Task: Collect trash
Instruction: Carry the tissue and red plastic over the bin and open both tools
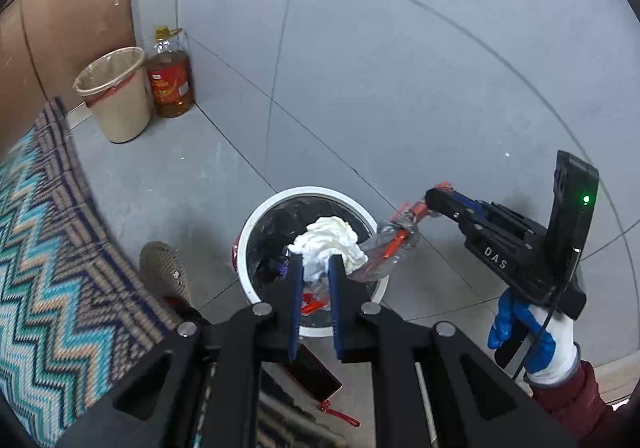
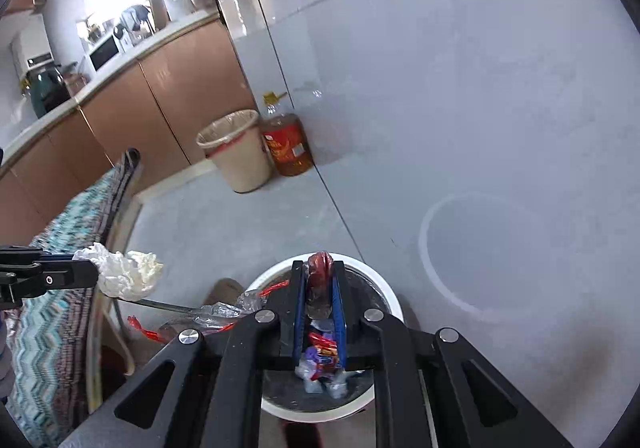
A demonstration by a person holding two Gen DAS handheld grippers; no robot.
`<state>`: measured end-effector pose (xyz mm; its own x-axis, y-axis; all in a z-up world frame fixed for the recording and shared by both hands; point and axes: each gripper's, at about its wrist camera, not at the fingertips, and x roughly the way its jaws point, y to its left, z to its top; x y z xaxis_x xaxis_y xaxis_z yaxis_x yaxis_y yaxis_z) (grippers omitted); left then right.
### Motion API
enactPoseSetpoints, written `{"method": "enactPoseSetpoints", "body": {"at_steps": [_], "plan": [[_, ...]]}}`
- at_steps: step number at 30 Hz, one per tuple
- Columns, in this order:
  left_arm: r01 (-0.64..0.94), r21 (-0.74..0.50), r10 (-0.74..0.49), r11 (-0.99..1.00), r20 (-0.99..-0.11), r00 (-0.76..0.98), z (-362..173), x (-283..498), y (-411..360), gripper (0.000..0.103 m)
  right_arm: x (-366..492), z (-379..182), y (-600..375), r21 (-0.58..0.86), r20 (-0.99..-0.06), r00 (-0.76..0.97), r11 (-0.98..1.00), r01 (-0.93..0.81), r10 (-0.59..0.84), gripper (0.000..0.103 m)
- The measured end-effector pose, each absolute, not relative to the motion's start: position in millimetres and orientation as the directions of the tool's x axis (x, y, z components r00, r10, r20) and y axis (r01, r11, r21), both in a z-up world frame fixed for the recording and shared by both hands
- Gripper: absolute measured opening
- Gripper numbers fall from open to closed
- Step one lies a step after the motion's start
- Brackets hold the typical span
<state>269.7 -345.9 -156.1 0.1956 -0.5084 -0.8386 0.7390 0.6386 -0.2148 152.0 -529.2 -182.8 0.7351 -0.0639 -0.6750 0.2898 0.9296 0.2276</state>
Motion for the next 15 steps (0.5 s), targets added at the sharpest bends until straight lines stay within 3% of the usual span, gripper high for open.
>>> {"method": "enactPoseSetpoints", "body": {"at_steps": [5,7,11,15], "plan": [[0.745,-0.214,-0.494,0.632,-0.852,0.174,-171.1,269.3,-369.4,0.013,160.7,-192.3,-537.4,0.224,-0.689,0.722,0.929,0.293,-0.062,0.013],[0.74,-0.213,-0.485,0.638,-0.858,0.171,-178.1,273.4,-374.5,0.019,161.7,-195.1,-537.1,0.224,-0.695,0.716,0.93,0.293,-0.058,0.015],[0.715,-0.236,-0.481,0.658,-0.863,0.158,-193.9,281.0,-380.0,0.043,165.1,-206.1,-537.8,0.212,-0.72,0.691,0.93,0.299,-0.058,0.037],[0.692,-0.284,-0.495,0.663,-0.86,0.121,-203.0,286.6,-376.9,0.044,161.3,-212.3,-539.2,0.216,-0.734,0.678,0.929,0.3,-0.048,0.041]]}}
